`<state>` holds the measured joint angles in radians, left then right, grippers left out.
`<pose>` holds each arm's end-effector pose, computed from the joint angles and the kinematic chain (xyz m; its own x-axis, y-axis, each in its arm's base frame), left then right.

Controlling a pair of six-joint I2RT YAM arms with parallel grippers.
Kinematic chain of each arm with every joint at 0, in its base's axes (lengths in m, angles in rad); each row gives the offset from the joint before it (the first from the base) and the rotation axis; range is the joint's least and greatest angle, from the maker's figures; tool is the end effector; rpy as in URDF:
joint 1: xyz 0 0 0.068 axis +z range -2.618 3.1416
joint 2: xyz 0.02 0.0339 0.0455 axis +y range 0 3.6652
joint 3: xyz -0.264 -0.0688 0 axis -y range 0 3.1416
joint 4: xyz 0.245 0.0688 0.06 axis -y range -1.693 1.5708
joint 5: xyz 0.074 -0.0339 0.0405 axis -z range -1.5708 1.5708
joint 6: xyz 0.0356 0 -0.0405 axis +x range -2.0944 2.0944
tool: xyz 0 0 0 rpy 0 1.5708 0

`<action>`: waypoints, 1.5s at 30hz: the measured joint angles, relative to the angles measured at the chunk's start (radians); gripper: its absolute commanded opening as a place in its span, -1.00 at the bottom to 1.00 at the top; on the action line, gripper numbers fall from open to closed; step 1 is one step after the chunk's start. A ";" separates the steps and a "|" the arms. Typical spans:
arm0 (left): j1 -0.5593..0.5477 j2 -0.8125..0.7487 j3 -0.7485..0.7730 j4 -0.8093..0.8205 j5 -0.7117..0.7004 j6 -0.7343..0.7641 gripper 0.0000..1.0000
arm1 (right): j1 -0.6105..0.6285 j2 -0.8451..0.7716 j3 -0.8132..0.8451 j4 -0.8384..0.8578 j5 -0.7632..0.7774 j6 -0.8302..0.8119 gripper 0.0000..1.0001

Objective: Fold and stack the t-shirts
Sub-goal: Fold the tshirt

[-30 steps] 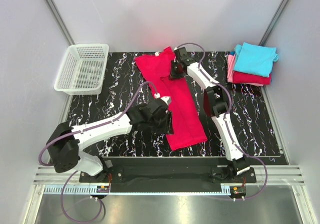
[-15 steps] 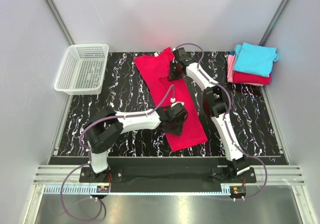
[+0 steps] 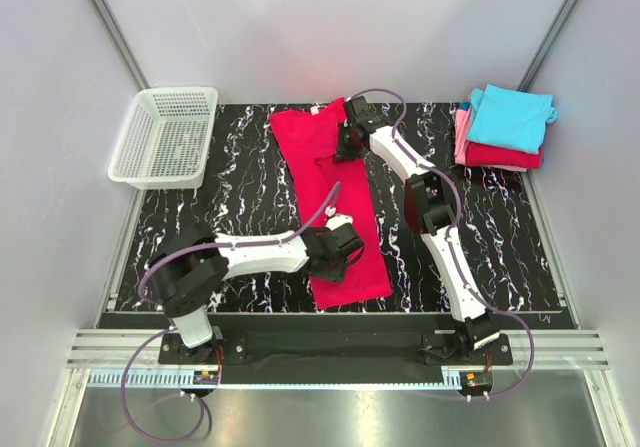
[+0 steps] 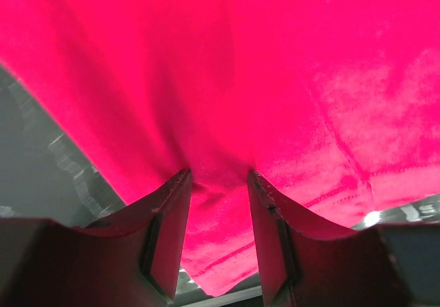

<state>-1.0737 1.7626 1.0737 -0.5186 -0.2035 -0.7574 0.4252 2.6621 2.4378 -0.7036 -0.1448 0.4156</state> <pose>0.1667 -0.2921 0.1615 -0.8918 0.2328 -0.3880 0.2944 0.9497 -0.1069 0.5189 0.2406 0.1519 -0.8636 0.0475 -0.5019 -0.1512 0.9253 0.3477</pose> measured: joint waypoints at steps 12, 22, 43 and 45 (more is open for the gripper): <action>-0.074 -0.201 -0.218 -0.050 -0.056 -0.095 -0.10 | 0.035 -0.098 -0.179 0.043 0.083 0.209 -0.71; -0.129 -0.249 -0.245 -0.153 -0.056 -0.167 -0.10 | 0.119 -0.206 -0.353 0.092 0.254 0.270 -0.60; -0.132 -0.622 -0.211 -0.370 -0.358 -0.394 0.02 | 0.137 -0.090 0.158 0.002 0.270 -0.149 -0.19; -0.132 -0.624 -0.209 -0.397 -0.381 -0.422 0.02 | 0.135 -0.041 0.171 -0.009 0.222 -0.185 -0.20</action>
<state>-1.2053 1.1385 0.8646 -0.9154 -0.5846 -1.1797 0.5602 2.6213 2.6087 -0.7128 0.0776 0.2310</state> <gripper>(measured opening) 0.507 0.401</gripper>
